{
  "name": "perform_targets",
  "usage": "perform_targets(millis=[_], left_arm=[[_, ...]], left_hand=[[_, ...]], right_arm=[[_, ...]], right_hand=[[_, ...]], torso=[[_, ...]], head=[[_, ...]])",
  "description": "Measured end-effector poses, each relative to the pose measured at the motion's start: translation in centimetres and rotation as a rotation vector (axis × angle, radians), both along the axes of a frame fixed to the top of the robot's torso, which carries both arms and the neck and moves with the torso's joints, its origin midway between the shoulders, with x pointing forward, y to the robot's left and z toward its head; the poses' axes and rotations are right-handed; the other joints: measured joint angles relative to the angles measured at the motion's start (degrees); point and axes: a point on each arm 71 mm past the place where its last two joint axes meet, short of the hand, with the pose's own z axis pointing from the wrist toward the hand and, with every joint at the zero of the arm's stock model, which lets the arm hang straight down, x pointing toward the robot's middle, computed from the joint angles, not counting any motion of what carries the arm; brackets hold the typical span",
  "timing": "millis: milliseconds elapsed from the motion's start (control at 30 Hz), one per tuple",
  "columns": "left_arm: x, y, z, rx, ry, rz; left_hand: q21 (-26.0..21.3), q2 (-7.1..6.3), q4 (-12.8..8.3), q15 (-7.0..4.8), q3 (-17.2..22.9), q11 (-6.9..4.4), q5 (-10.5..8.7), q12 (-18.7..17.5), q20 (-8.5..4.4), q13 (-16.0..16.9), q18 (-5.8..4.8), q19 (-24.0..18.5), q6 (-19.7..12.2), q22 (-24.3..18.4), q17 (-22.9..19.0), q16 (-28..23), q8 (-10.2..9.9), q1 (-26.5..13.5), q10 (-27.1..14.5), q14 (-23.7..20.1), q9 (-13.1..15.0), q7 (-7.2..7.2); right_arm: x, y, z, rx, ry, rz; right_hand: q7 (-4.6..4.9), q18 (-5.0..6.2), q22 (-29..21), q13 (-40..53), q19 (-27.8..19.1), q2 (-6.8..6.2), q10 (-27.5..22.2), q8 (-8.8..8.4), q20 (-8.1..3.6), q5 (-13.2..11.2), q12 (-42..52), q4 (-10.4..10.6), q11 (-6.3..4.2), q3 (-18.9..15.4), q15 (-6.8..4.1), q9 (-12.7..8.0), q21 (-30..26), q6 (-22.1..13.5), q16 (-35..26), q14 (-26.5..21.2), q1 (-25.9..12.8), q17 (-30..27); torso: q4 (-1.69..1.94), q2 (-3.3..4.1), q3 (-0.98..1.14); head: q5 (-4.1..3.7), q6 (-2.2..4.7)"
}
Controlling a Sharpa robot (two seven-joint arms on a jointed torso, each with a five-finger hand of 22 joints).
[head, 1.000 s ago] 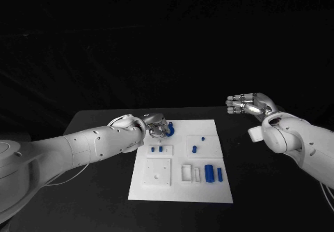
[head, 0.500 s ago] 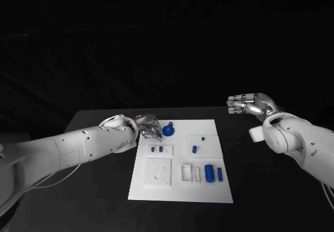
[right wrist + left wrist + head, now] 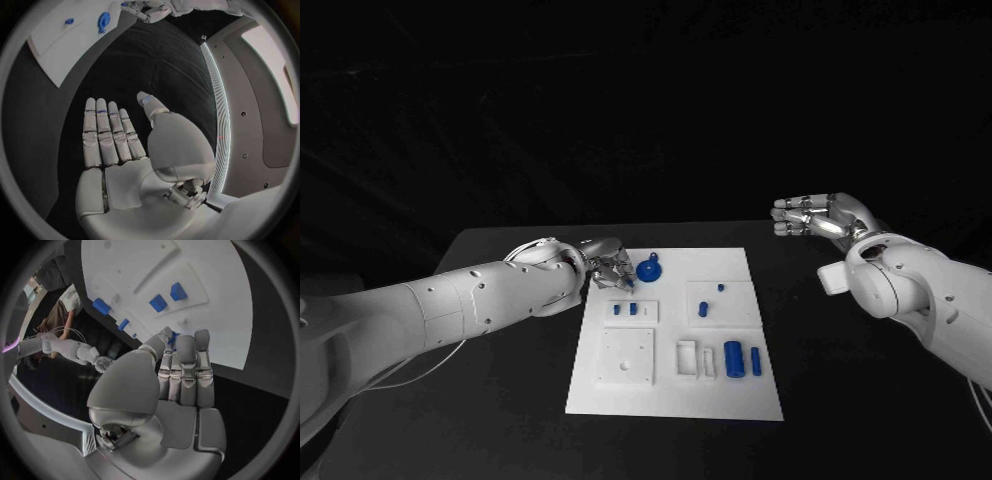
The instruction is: Assemble the parts on the task board
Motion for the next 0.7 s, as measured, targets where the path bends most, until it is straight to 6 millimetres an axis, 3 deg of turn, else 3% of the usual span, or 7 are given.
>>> perform_targets(millis=[700], left_arm=[[0.48, -0.07, -0.52, 0.032, 0.003, 0.002]], left_hand=[[0.0, -0.05, 0.0, 0.0, 0.0, 0.0, -0.01, 0.0, 0.0, -0.02, -0.01, 0.0, -0.15, -0.01, -0.01, 0.0, 0.19, 0.04, 0.0, 0.0, 0.02, 0.05]], right_arm=[[-0.02, 0.01, 0.01, 0.0, 0.0, 0.001]], right_hand=[[0.0, 0.0, 0.0, 0.0, 0.0, 0.0, 0.0, 0.0, 0.0, 0.0, 0.0, 0.0, 0.0, 0.0, 0.0, 0.0, 0.0, 0.0, 0.0, 0.0, 0.0, 0.0]], torso=[[-0.1, 0.02, 0.03]], head=[[0.06, -0.09]])
